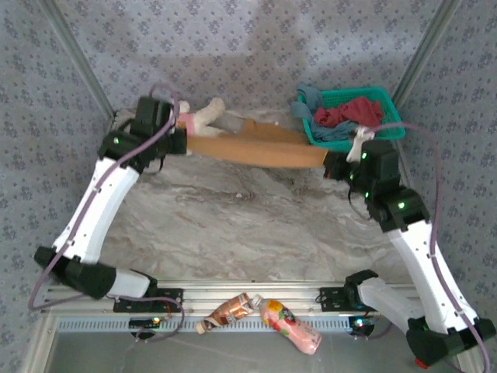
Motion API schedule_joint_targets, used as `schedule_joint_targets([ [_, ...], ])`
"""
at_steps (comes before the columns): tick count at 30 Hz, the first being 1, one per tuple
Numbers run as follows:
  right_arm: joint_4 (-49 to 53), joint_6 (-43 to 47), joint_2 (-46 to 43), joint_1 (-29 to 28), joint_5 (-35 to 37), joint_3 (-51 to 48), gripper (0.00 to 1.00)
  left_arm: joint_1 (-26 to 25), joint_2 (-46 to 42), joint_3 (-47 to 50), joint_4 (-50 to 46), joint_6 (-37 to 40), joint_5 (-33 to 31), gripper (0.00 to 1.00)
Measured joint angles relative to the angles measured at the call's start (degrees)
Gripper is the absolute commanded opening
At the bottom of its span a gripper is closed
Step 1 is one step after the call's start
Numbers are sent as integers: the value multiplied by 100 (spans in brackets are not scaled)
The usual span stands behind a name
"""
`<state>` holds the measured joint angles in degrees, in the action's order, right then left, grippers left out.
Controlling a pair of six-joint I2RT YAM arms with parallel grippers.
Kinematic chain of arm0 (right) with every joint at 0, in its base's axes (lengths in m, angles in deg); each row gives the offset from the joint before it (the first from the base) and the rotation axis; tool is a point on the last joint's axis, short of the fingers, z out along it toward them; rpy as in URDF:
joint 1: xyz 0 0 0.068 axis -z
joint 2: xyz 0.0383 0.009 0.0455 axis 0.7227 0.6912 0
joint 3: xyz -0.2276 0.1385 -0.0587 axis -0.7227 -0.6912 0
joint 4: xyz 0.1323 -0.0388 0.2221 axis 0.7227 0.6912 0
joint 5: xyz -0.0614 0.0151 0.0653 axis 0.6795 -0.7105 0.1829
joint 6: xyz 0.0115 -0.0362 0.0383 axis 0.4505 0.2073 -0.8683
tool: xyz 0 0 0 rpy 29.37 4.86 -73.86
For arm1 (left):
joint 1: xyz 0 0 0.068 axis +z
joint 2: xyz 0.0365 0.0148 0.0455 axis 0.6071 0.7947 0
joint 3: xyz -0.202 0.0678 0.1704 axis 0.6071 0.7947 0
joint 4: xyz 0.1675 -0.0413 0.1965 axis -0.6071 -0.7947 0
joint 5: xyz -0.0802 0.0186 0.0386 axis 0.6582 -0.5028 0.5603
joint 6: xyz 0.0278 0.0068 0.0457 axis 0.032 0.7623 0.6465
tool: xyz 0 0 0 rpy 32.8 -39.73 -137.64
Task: Fold and stack the tank tops
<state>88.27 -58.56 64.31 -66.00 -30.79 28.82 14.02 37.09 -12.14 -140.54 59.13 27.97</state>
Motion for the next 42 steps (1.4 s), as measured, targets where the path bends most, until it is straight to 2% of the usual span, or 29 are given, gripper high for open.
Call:
schedule_joint_targets([
  [3, 236, -411, -509, -420, 4, -1499, 6, 22, -457, 1663, 59, -306, 7, 0],
  [5, 413, -804, -680, -728, 26, -2446, 6, 24, -461, 2424, 87, -538, 50, 0],
  [9, 667, -1587, -905, -1381, 68, -3558, 8, 26, -409, 3289, 92, -1005, 131, 0],
  [19, 527, -3093, -776, -3086, 455, -4068, 16, 68, -398, 3560, -389, -1755, 20, 0],
  [23, 444, -3414, -400, -3445, 568, -4076, 27, 98, -358, 3733, -573, -1945, -22, 5],
  [25, 461, -3506, -284, -3541, 619, -4065, 27, 98, -321, 3810, -640, -2009, -22, 12],
  [26, 544, -3515, -243, -3576, 651, -4019, 27, 98, -321, 3853, -671, -2050, -22, 16],
  [29, 944, -3399, -186, -3576, 752, -3624, 28, 98, -323, 3862, -831, -2094, -22, 21],
  [30, 1034, -3274, -179, -3493, 800, -3399, 28, 98, -323, 3862, -866, -2096, -33, 30],
  [35, 557, -2448, 52, -2472, 774, -2564, 34, 157, -205, 3563, -1156, -2041, -258, 45],
  [39, -299, -1742, 942, -1770, 509, -2138, 38, 166, 33, 3053, -1198, -1976, -496, 47],
  [42, -1091, -1279, 1871, -1513, 280, -1847, 40, 146, 245, 2723, -944, -1919, -352, 48],
])
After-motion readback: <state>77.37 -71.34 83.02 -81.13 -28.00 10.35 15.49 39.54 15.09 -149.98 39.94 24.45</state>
